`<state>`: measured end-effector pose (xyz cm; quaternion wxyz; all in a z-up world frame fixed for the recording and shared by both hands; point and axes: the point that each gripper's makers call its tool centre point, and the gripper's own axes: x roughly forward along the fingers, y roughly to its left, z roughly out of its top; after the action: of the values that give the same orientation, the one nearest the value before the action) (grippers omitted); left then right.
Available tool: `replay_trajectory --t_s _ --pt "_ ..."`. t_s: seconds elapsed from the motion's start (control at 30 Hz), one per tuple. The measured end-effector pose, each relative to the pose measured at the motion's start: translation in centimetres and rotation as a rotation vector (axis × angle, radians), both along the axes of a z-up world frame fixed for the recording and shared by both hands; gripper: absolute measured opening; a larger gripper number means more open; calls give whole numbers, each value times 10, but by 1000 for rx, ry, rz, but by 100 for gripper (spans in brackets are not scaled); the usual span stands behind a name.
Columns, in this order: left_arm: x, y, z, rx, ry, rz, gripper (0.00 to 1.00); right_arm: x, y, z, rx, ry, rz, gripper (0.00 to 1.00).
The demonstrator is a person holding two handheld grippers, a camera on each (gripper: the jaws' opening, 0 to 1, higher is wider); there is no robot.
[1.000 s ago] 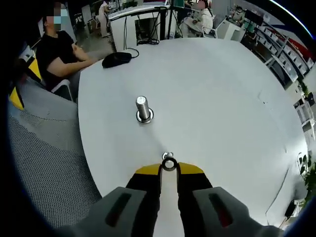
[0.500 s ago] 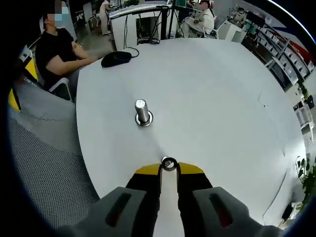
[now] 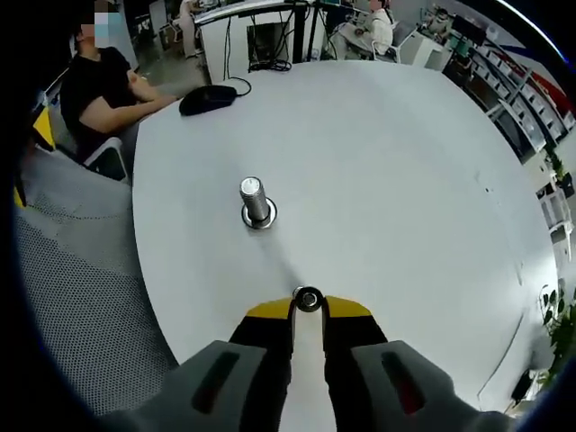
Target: Place the washer onto the threaded stud by aligning its center hole with the stud, sliding it down to the base, and recovering from edge contact or off-axis alignment until the washer reaches the visible bottom stop.
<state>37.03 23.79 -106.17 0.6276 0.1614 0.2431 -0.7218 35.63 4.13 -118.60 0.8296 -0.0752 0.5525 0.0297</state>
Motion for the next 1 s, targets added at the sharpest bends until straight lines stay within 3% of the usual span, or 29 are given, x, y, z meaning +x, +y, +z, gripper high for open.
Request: replay_trajectory --t_s 0.83,1.0 --pt "-5 1 2 13 18 -22 26 -12 2 -47 35 159 -17 14" --pt "-6 0 2 10 23 -25 25 -13 4 -44 38 159 -20 15"
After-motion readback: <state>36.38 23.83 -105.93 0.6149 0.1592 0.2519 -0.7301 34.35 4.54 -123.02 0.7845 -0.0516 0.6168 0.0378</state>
